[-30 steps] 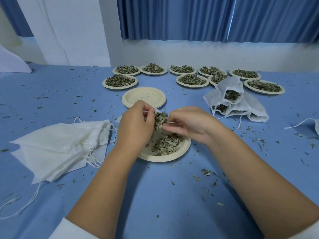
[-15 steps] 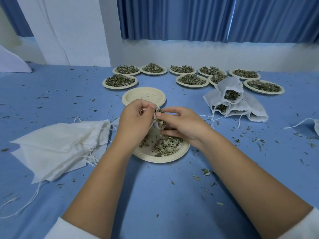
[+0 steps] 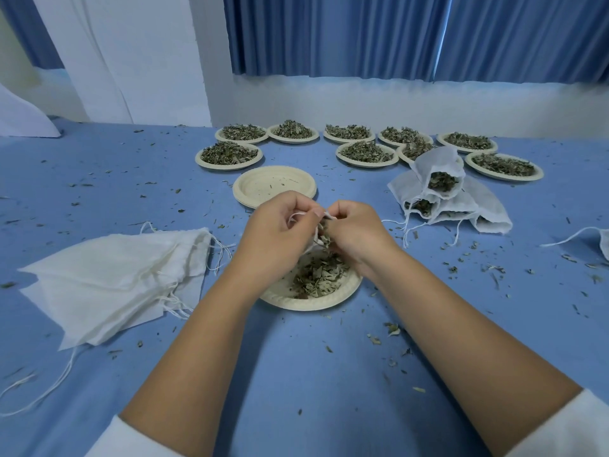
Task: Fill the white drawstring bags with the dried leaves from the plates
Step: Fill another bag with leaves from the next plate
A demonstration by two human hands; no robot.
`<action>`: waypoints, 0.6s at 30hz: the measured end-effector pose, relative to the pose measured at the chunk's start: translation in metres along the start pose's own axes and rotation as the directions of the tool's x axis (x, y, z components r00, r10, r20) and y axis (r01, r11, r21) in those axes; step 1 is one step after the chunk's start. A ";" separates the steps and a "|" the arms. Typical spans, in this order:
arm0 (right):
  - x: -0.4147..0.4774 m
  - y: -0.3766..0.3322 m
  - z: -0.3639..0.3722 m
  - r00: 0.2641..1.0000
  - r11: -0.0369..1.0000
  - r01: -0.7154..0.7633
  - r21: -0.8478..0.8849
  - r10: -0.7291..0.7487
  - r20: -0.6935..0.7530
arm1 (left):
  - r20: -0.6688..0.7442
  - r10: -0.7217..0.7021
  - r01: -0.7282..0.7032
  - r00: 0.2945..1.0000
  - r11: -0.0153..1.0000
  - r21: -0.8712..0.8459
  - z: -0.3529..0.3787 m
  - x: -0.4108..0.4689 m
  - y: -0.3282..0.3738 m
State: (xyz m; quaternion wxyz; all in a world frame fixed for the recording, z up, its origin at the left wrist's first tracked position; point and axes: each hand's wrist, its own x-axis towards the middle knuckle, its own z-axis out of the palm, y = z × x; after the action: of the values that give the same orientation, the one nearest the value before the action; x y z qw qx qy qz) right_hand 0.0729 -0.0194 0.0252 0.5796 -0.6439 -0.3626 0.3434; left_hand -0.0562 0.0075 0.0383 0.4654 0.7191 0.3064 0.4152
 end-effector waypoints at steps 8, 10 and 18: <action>-0.003 -0.009 -0.004 0.979 0.986 -0.094 0.135 0.066 0.193 | -0.234 0.004 0.026 0.972 0.992 0.123 -0.006 0.008 -0.008; -0.003 -0.012 -0.010 0.956 0.979 -0.156 0.128 0.117 0.268 | -0.244 0.002 0.030 0.970 0.992 0.126 -0.007 0.009 -0.009; -0.018 -0.020 -0.014 0.958 0.982 0.015 -0.189 0.040 0.284 | -0.272 -0.030 0.064 0.962 0.991 0.118 -0.010 0.011 -0.011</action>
State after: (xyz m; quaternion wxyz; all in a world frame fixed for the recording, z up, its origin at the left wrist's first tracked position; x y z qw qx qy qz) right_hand 0.0744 -0.0404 0.0463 0.4549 -0.6418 -0.4695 0.4008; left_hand -0.0609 0.0247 0.0340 0.3830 0.6762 0.4093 0.4781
